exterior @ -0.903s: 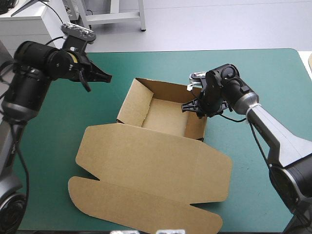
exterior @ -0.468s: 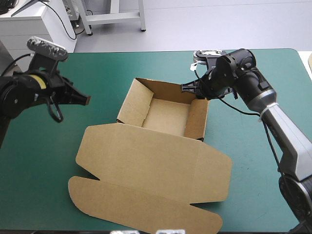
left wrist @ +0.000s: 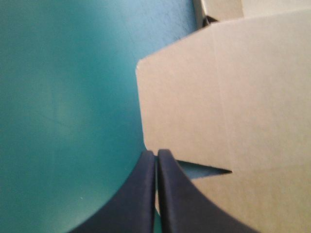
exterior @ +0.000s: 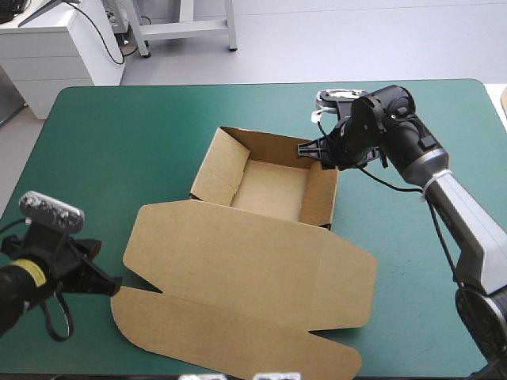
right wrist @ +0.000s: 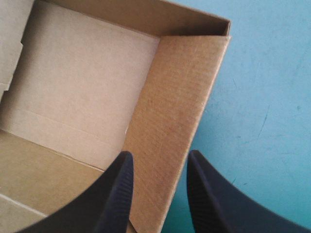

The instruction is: Fold the box

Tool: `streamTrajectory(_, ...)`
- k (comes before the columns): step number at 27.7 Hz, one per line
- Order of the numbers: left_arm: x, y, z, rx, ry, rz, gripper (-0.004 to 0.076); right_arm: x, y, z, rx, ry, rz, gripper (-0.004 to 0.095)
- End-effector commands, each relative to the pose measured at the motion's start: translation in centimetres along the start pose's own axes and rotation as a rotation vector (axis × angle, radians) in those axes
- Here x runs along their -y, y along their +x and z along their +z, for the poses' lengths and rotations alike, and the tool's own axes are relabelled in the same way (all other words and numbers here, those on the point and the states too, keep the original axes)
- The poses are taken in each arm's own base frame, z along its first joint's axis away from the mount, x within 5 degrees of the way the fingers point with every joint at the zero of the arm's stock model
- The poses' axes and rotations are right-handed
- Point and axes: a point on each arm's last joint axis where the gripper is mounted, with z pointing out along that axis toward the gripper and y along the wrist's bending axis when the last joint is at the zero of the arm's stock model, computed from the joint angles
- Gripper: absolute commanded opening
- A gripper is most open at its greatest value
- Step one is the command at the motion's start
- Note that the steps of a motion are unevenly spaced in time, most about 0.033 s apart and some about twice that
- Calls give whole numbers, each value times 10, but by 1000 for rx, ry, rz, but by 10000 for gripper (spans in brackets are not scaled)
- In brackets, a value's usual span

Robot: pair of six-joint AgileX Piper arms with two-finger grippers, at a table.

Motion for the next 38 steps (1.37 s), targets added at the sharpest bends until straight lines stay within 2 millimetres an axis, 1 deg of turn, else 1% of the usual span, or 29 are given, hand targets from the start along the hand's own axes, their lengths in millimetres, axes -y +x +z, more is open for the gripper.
streamTrajectory(1, 7, 26, 7, 76, 33, -26, -8, 5, 4, -16, 34, 2, -5, 341)
streamTrajectory(2, 8, 36, 8, 84, 38, -31, -8, 6, 5, -13, 26, 13, -7, 341)
streamTrajectory(3, 11, 48, 14, 72, 51, -37, -8, 6, 5, -9, 17, 17, -5, 340)
streamTrajectory(5, 15, 65, 18, 71, 72, -49, -8, 6, 4, -4, 6, 21, -2, 340)
streamTrajectory(7, 18, 78, 22, 78, 86, -58, -8, 5, 3, 1, -6, 25, -2, 340)
streamTrajectory(10, 19, 91, 26, 97, 85, -59, -8, 5, 3, 6, -17, 31, -3, 335)
streamTrajectory(14, 23, 103, 31, 80, 108, -72, -8, 10, 1, 10, -20, 48, 4, 335)
streamTrajectory(20, 22, 104, 31, 80, 102, -66, -8, 24, -4, 21, -54, 39, 134, 335)
streamTrajectory(22, 22, 104, 31, 80, 102, -66, -8, 25, -3, 29, -83, 19, 188, 335)
streamTrajectory(28, 22, 104, 31, 82, 102, -66, -8, 19, -2, 58, -177, -29, 225, 335)
streamTrajectory(34, 22, 104, 31, 82, 102, -66, -8, 17, -1, 89, -255, -32, 241, 326)
streamTrajectory(37, 22, 104, 31, 80, 102, -66, -8, 14, 0, 93, -269, -73, 118, 320)
streamTrajectory(38, 22, 104, 31, 80, 102, -66, -8, 15, 0, 93, -267, -66, 108, 295)
